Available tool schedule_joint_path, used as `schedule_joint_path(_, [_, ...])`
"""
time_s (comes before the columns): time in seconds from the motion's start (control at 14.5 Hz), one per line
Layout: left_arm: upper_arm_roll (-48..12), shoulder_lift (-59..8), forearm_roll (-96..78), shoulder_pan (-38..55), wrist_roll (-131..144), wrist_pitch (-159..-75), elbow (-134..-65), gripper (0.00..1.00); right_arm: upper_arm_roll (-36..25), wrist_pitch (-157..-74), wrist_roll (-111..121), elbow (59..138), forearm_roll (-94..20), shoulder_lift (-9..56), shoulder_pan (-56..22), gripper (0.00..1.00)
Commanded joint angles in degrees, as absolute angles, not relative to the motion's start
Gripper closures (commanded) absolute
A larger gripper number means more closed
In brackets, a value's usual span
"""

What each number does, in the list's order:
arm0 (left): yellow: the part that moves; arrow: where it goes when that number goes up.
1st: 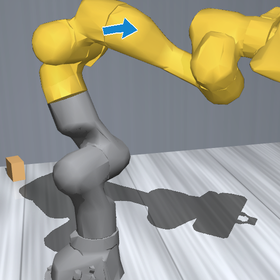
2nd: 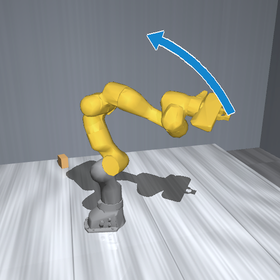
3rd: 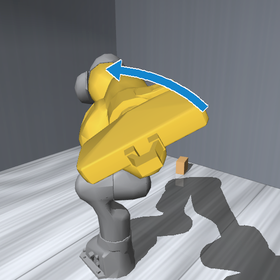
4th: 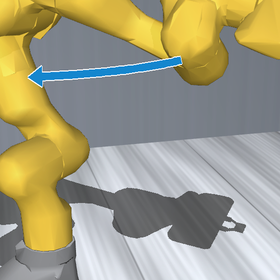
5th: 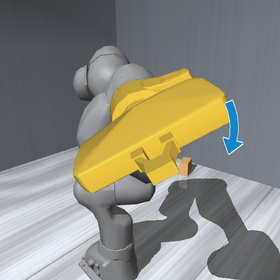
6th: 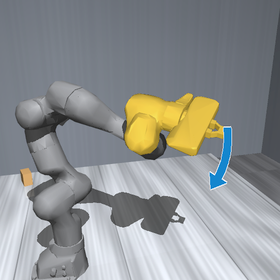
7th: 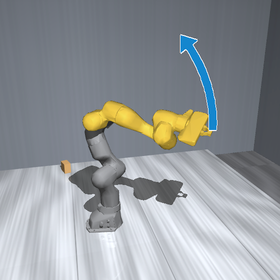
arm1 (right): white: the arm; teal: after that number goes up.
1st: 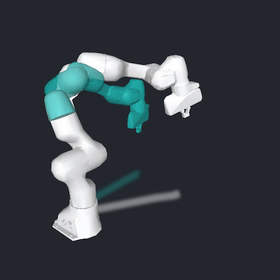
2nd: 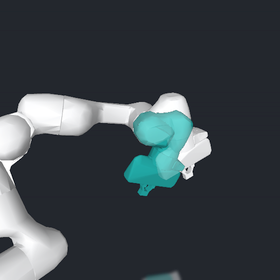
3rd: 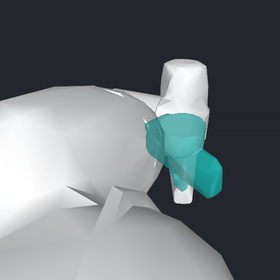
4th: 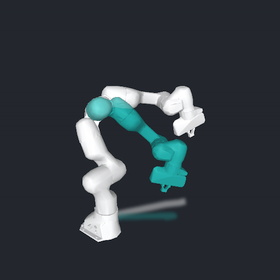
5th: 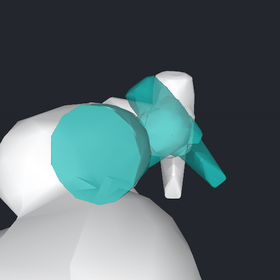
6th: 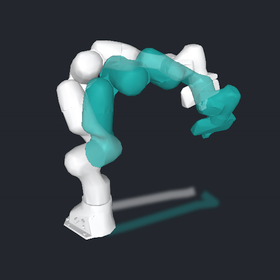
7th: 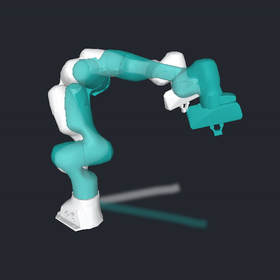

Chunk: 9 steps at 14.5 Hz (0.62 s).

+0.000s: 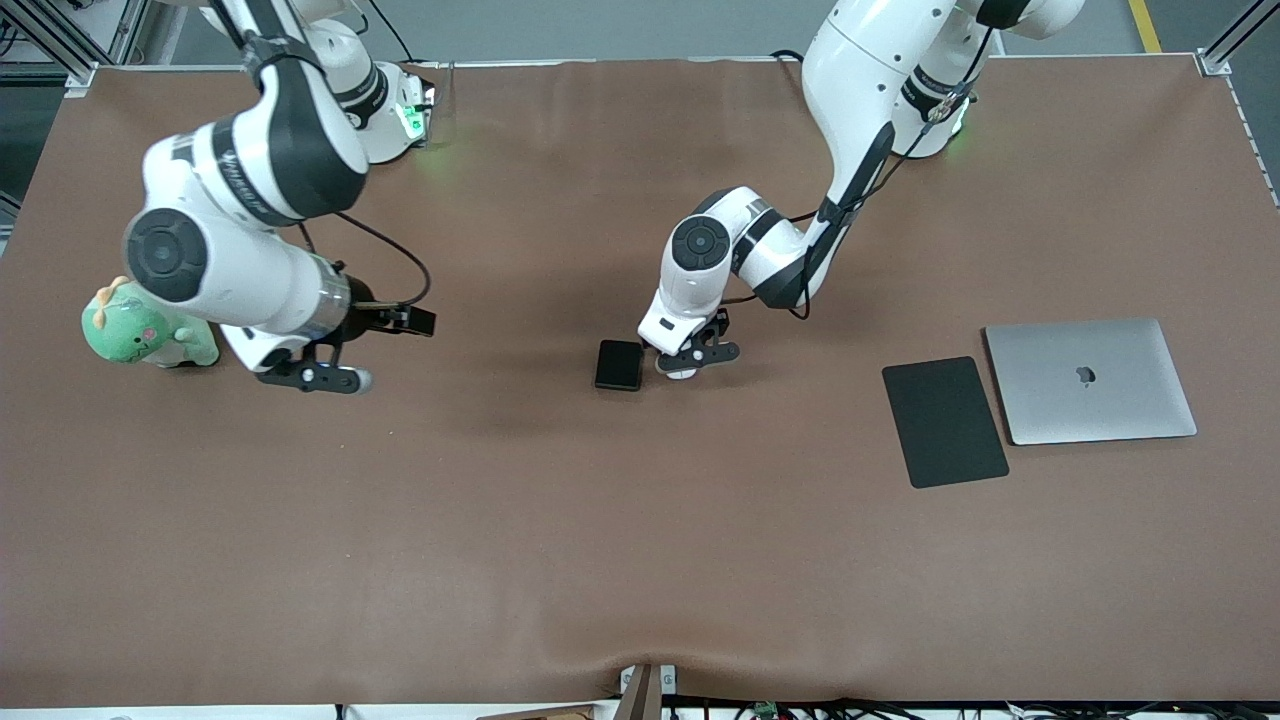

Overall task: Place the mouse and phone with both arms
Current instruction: 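Grasp the white mouse with the left gripper while the right gripper grasps the phone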

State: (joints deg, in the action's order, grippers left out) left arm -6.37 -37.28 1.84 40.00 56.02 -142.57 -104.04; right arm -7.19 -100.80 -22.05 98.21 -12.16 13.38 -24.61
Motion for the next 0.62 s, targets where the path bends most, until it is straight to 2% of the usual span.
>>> schedule_joint_path(0.0, [-6.2,-38.7,2.2,40.5,56.0,-143.4,-102.4,0.31,-7.6,-102.6,-25.4,98.2,-12.9,14.4,-26.6,0.0])
schedule_joint_path(0.07, [-6.2,-38.8,2.2,40.5,56.0,-143.5,-102.4,0.38,-7.6,-103.4,-27.6,98.2,-12.9,15.2,-27.2,0.0])
schedule_joint_path(0.21, [-6.2,-38.8,2.2,40.5,55.8,-143.5,-102.4,0.68,-7.6,-105.5,-29.2,98.2,-12.9,16.4,-29.4,0.0])
schedule_joint_path(0.34, [-6.2,-38.4,2.2,40.4,54.7,-143.4,-102.4,0.92,-7.6,-107.0,-30.1,98.2,-13.0,17.7,-30.8,0.0])
schedule_joint_path(0.41, [-6.2,-38.3,2.2,40.4,54.2,-143.4,-102.4,1.0,-7.6,-107.5,-30.8,98.1,-13.0,18.3,-31.2,0.0])
schedule_joint_path(0.55, [-6.2,-38.1,2.2,40.3,54.3,-143.4,-102.4,1.0,-7.6,-109.1,-32.4,98.2,-13.0,19.3,-32.8,0.0])
